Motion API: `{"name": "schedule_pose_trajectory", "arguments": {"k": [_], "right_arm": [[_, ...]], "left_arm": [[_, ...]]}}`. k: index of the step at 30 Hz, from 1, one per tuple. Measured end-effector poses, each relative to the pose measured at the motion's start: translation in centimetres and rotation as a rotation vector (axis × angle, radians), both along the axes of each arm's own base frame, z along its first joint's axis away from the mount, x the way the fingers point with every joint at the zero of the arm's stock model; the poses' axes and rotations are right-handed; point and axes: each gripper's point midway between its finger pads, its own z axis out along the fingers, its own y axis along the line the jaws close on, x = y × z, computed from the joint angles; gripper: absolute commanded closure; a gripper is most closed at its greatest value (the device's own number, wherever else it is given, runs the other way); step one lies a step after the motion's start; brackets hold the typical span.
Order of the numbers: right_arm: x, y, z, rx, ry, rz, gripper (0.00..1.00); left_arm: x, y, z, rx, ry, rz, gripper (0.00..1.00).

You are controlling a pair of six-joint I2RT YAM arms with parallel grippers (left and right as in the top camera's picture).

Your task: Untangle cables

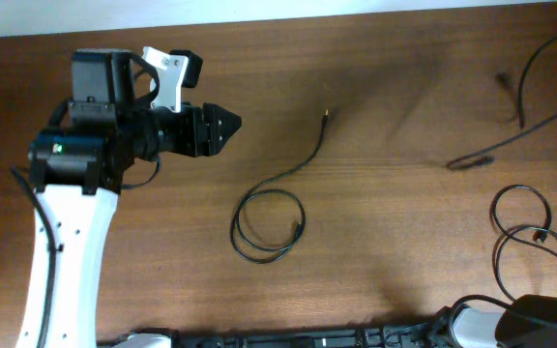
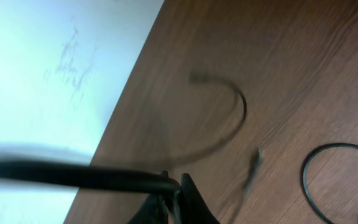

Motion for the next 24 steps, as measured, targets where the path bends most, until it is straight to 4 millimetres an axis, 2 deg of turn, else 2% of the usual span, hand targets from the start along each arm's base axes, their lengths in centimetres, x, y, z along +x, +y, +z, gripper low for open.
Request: {"name": "schedule_pose_trajectory", "arguments": {"k": [1, 2, 3, 4, 6, 8, 9, 11, 14, 16, 18, 21, 22, 24], "right_arm": [[-0.2, -0.3, -0.1, -0.021, 0.010, 0.007, 0.48], [-0.2, -0.3, -0.1, -0.044, 0.018, 0.025, 0.18], [-0.2, -0.2, -0.3, -0.045, 0.027, 0.034, 0.03], [-0.3, 0.0, -1.0, -0.040, 0.057, 0.049, 0.01], [-1.0, 0.6, -3.8, 0.027, 0.155, 0.075, 0.02], [-2.0, 1.5, -6.6, 0.123, 0.264, 0.084, 0.02], [-2.5, 2.0, -7.8, 0.167, 0.311, 0.088, 0.02], [-2.7, 3.3, -8.9, 0.183, 0.370, 0.154, 0.02], [-1.5, 8.5, -9.2, 0.127, 0.426, 0.392, 0.01], [-0.9, 12.7, -9.4, 0.079, 0.458, 0.577, 0.01], [-1.3, 18.0, -9.7, 0.035, 0.506, 0.795, 0.02], [-2.0, 23.9, -9.9, -0.038, 0.538, 1.040, 0.01], [-2.5, 26.9, -9.9, -0.068, 0.542, 1.146, 0.01], [-4.3, 32.2, -11.5, -0.107, 0.574, 1.327, 0.01]], "left_arm": [[0.3, 0.1, -0.7, 0.011, 0.020, 0.007, 0.30], [0.7, 0.2, -1.7, 0.023, 0.051, 0.013, 0.30], [0.9, 0.3, -2.2, 0.030, 0.067, 0.017, 0.30], [1.0, 0.3, -2.8, 0.036, 0.087, 0.019, 0.30], [1.2, 0.4, -4.1, 0.049, 0.134, 0.023, 0.28], [1.0, 1.2, -5.6, 0.099, 0.192, 0.050, 0.19], [0.6, 1.9, -6.3, 0.139, 0.220, 0.070, 0.18], [0.0, 3.4, -7.4, 0.226, 0.258, 0.111, 0.11], [-0.4, 4.6, -9.0, 0.297, 0.289, 0.141, 0.13], [-1.6, 5.0, -11.7, 0.325, 0.362, 0.138, 0.13], [-2.4, 5.2, -13.6, 0.337, 0.407, 0.134, 0.13], [-4.6, 5.2, -17.9, 0.345, 0.505, 0.115, 0.13], [-5.4, 5.2, -19.3, 0.347, 0.532, 0.110, 0.13], [-6.0, 5.3, -21.0, 0.348, 0.553, 0.105, 0.15]]}}
